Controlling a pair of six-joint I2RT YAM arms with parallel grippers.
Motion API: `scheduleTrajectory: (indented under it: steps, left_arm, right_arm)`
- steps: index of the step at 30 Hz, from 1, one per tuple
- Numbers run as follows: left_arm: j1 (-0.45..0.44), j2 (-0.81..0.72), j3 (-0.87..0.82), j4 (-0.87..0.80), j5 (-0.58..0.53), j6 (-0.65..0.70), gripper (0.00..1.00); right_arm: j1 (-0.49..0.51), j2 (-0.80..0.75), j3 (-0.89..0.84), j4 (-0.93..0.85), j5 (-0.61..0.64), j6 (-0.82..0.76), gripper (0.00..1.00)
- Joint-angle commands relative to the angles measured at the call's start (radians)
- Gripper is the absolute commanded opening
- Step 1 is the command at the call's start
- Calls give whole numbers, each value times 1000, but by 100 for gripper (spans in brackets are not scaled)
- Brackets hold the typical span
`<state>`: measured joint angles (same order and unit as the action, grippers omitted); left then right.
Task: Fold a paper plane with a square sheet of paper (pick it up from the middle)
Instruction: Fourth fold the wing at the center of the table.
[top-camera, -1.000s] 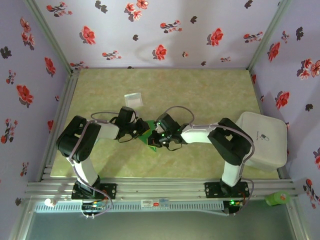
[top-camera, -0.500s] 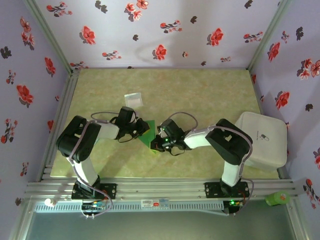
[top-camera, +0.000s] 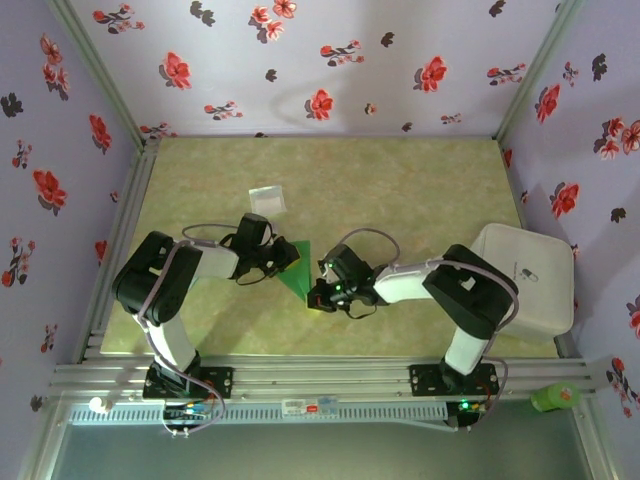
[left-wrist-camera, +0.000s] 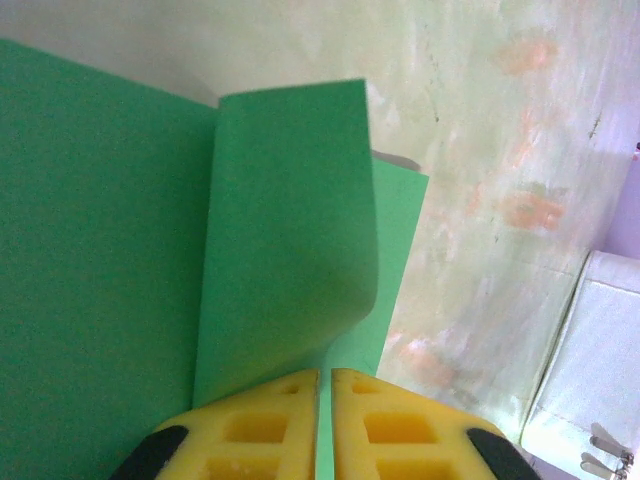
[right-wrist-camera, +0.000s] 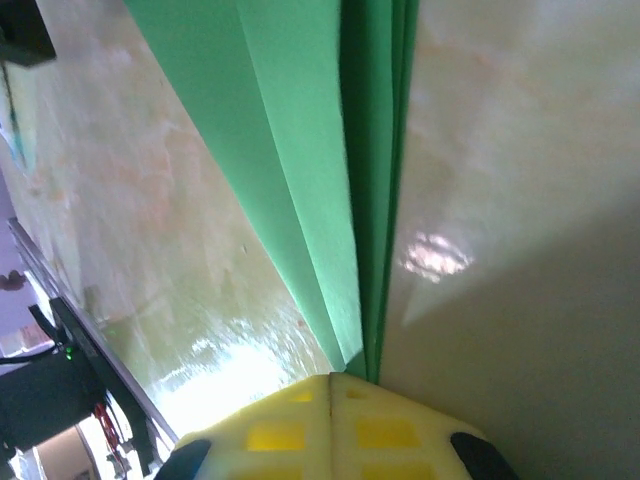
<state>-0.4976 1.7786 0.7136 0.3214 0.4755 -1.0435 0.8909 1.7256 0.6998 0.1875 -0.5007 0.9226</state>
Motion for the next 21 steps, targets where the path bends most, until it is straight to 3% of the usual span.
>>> scheduleTrajectory:
  steps: [1, 13, 21]
  left_arm:
    - [-4, 36, -21, -69, -51, 9, 13]
    - [-6, 24, -31, -66, -52, 9, 13]
    - [-7, 28, -30, -59, -53, 7, 13]
  right_arm:
    - [15, -32, -46, -134, -5, -33, 4]
    - [-18, -216, 38, -202, 37, -52, 5]
    - [-42, -69, 213, -220, 64, -37, 6]
